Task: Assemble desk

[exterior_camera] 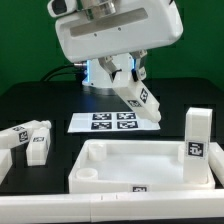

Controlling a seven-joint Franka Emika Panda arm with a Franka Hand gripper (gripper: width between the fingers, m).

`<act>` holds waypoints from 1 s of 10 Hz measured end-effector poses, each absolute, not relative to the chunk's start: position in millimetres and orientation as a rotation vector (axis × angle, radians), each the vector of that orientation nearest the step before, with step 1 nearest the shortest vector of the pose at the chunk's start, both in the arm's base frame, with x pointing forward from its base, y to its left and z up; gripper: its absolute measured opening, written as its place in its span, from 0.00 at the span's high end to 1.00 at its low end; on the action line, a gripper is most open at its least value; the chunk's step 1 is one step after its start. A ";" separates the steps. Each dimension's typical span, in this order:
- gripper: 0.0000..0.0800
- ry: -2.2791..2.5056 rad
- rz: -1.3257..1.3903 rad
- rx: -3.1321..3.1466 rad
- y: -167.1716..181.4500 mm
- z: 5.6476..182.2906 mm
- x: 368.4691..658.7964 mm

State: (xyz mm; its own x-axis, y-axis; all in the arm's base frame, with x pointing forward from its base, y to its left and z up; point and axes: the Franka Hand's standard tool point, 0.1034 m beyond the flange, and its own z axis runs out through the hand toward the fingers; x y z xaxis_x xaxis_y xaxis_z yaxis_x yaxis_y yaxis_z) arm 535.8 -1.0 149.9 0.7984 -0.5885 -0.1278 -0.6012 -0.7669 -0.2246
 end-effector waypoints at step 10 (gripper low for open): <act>0.64 0.660 -0.827 -2.921 -50.6 163.9 575.9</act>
Offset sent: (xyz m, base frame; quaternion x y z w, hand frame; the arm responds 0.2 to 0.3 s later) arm 0.0413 -0.0795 0.0376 -0.0456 0.2170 -0.1822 0.9579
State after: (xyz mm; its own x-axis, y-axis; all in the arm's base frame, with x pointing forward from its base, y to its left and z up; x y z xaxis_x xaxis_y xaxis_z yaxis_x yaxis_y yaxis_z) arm 575.9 -50.6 163.9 0.7679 -0.4087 0.4932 -0.3901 -0.9091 -0.1461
